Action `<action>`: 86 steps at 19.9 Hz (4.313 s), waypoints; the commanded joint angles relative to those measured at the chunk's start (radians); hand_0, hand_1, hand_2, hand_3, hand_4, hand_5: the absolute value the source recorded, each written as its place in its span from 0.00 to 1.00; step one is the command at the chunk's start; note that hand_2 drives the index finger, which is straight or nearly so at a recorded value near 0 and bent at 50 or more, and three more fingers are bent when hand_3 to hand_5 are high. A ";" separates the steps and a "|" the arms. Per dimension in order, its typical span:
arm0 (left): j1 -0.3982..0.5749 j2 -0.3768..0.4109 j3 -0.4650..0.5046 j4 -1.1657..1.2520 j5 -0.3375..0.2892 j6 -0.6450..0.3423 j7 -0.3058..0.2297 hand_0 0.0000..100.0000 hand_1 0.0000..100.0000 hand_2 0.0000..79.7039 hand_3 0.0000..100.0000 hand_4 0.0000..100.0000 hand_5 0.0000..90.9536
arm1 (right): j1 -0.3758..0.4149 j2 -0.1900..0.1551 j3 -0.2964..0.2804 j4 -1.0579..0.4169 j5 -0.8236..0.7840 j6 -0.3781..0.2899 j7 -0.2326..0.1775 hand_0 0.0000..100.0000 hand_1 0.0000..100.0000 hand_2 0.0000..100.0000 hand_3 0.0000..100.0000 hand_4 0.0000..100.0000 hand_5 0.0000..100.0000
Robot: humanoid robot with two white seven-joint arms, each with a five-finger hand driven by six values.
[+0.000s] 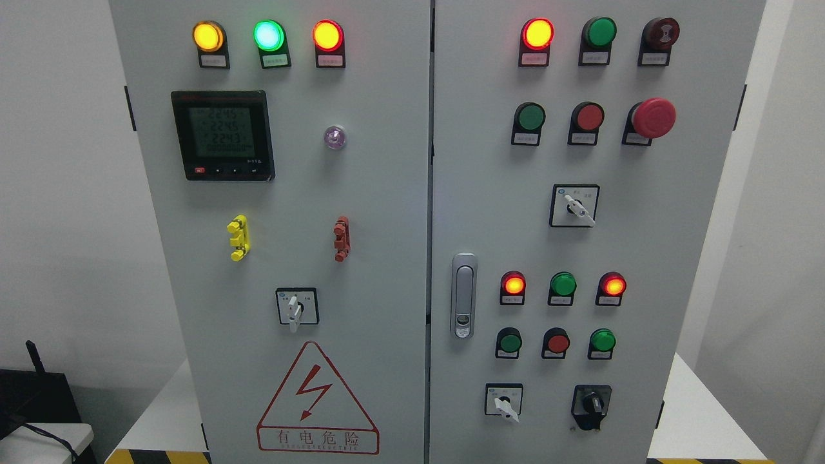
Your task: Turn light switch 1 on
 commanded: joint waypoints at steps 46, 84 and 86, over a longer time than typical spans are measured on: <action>-0.481 -0.114 -0.491 -1.299 -0.124 0.222 0.230 0.00 0.36 0.68 0.79 0.81 0.75 | 0.000 0.000 0.000 -0.001 -0.018 0.000 0.001 0.12 0.39 0.00 0.00 0.00 0.00; -0.659 -0.130 -0.701 -1.199 -0.204 0.644 0.653 0.11 0.45 0.68 0.78 0.85 0.82 | 0.000 0.000 0.000 0.001 -0.018 0.000 0.001 0.12 0.39 0.00 0.00 0.00 0.00; -0.666 -0.131 -0.706 -1.192 -0.204 0.650 0.655 0.11 0.45 0.68 0.78 0.85 0.82 | 0.000 0.000 0.000 0.001 -0.017 0.000 0.003 0.12 0.39 0.00 0.00 0.00 0.00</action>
